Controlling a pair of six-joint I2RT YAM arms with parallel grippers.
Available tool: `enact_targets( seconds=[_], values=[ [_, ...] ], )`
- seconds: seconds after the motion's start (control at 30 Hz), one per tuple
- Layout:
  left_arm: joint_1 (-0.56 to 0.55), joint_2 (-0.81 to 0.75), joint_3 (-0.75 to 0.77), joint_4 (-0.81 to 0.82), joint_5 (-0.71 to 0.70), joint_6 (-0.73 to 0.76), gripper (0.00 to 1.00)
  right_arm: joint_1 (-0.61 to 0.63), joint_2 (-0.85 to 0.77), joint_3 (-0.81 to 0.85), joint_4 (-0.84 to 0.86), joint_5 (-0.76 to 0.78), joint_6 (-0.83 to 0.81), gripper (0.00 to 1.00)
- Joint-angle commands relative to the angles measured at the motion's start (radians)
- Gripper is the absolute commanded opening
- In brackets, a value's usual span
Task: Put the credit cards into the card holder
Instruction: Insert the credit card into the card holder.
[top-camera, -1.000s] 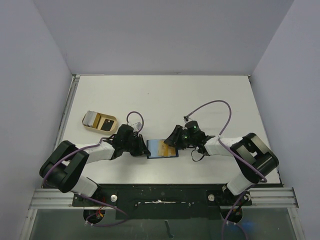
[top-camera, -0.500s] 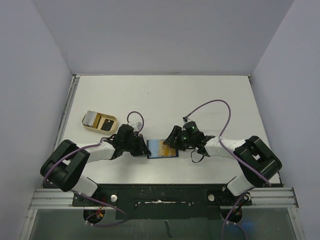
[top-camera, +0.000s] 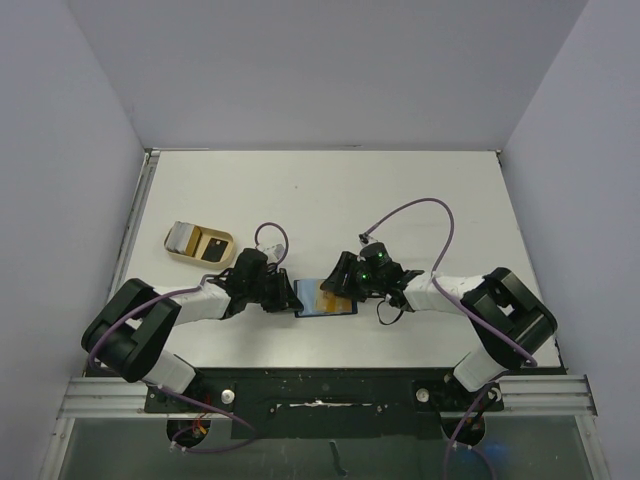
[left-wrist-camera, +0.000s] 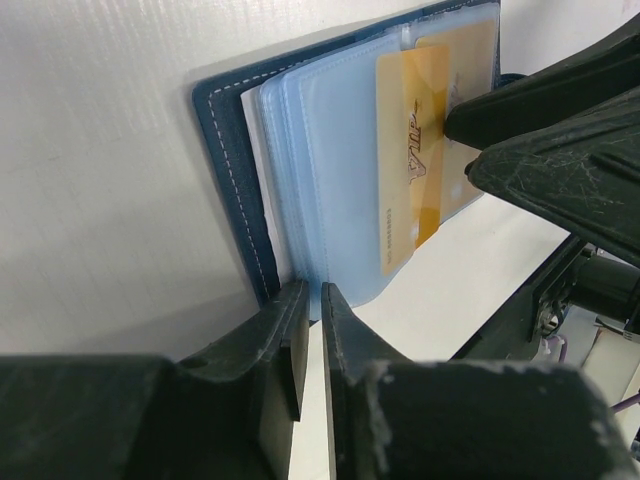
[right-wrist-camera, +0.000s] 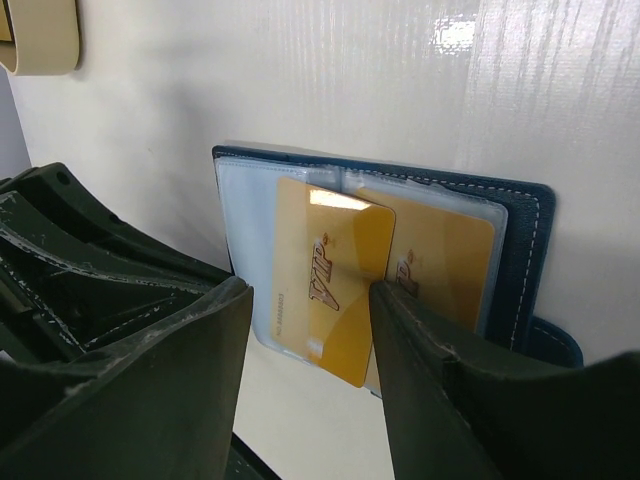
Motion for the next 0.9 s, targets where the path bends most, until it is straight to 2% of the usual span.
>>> enact_targets(
  seconds=[0.0,0.3,0.87],
  values=[
    [-0.01,0.009,0.008,-0.007,-0.012,0.017,0.12,0.007,-0.005,0.021,-0.02,0.015,-0.013,0.52],
    [-0.009,-0.015,0.013,-0.029,-0.025,0.021,0.13,0.011,-0.04,0.026,-0.087,0.071,-0.019,0.58],
    [-0.014,-0.017,0.001,-0.016,-0.024,0.015,0.13,0.034,0.041,0.055,0.018,0.018,-0.014,0.61]
  ],
)
